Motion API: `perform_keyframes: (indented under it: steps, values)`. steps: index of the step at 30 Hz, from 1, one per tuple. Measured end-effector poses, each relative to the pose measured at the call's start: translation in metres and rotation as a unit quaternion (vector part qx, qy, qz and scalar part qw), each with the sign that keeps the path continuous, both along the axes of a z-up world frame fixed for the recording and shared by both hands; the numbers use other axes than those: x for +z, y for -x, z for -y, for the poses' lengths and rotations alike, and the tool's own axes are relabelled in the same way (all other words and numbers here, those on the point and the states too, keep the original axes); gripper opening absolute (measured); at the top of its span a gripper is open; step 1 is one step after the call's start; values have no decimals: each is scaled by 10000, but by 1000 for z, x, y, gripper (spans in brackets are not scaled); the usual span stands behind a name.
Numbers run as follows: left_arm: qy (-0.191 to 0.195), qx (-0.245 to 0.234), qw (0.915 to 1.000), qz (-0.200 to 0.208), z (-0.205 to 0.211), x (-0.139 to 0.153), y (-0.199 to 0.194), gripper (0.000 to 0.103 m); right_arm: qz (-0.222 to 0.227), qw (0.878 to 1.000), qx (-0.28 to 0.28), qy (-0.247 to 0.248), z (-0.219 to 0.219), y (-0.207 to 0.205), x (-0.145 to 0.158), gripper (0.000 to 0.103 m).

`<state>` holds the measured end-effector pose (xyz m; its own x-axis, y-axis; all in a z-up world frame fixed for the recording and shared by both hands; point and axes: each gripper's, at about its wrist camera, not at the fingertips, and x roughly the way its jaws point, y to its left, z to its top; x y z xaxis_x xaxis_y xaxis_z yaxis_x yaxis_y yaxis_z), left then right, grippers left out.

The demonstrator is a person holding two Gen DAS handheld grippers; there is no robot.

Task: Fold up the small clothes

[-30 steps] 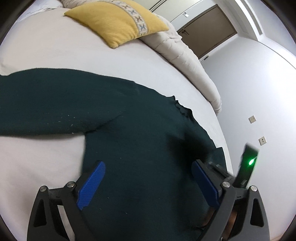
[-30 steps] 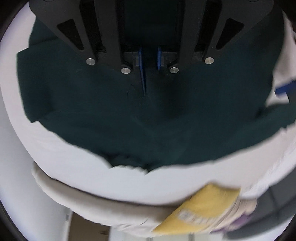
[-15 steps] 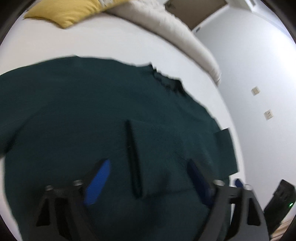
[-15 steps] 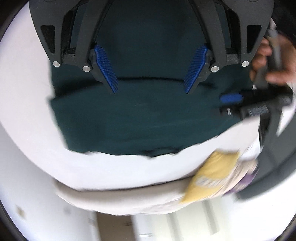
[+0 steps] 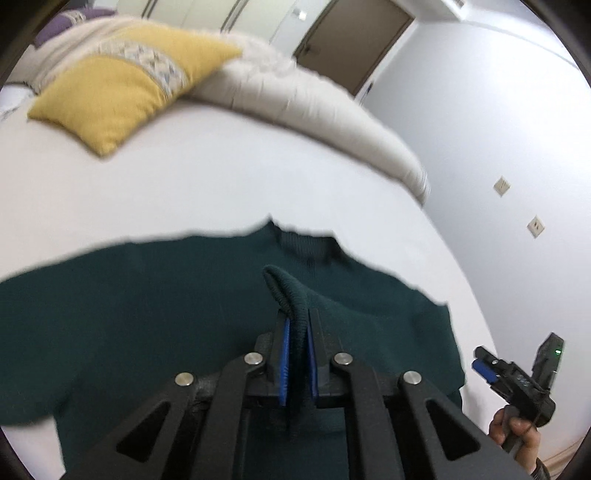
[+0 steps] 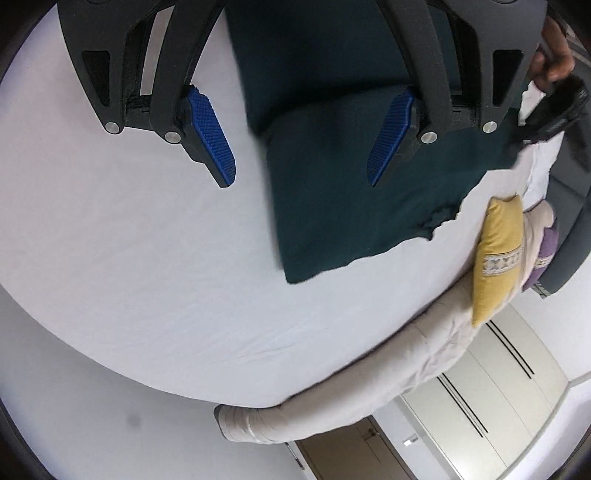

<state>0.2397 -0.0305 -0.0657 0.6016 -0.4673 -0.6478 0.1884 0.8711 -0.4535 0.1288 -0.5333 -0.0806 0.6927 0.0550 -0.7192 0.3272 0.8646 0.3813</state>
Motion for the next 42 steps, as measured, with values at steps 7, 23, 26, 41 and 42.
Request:
perform_keyframes:
  steps: [7, 23, 26, 41, 42]
  values:
    - [-269, 212, 9978, -562, -22, -65, -25, 9, -542, 9984, 94, 111, 2, -53, -27, 72]
    - [-232, 116, 9984, -502, -20, -82, -19, 11, -696, 9947, 322, 691, -16, -77, -40, 5]
    - [-190, 100, 9984, -532, -22, -78, -20, 11, -598, 9970, 231, 423, -7, -71, -43, 5]
    - [-193, 345, 9983, -437, -45, -62, -11, 31, -670, 9933, 445, 830, -57, -29, -38, 12]
    - [-133, 415, 9984, -352, -55, -54, -3, 42, -633, 9933, 361, 892, -62, -26, -31, 13]
